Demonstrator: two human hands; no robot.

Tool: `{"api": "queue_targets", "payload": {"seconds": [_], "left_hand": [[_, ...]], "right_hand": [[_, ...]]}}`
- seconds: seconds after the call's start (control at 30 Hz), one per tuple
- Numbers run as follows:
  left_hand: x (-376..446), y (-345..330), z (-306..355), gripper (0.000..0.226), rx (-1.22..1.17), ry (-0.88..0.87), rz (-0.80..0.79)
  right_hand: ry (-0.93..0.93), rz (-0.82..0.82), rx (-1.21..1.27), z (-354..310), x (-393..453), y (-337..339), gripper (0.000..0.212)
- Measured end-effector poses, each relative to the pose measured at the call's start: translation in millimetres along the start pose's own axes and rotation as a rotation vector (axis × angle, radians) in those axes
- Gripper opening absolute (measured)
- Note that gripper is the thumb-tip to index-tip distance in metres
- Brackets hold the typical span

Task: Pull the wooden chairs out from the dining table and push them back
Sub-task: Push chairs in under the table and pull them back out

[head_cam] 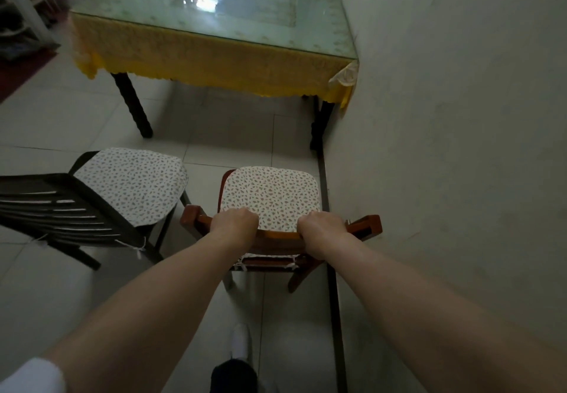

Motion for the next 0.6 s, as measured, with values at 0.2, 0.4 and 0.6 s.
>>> {"api": "queue_targets", "payload": {"seconds": [0.2, 0.4, 0.6], "left_hand": [[-8.8, -8.2, 1.3, 0.023, 0.008, -0.002, -0.007], [-3.6, -9.6, -0.5, 0.026, -0.016, -0.008, -0.042], [-0.4, -11.4, -0.9, 0.02, -0.03, -0.035, -0.074]], "right_hand": [[0.012, -0.006, -0.012, -3.8, -9.8, -5.7, 0.029], [0.005, -0.061, 0.001, -3.2, -7.3, -2.7, 0.03], [0.012, -0.172, 0.044, -2.1, -5.5, 1.9, 0.031]]}}
Point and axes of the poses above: each hand's wrist, its own x-axis towards the middle knuckle, its own y-axis out of the back of the hand, z = x × y, the point moved 2 cm from there along x, towards the middle knuckle, and after that the axes turned 14 degrees about x, right-handed, at the moved point
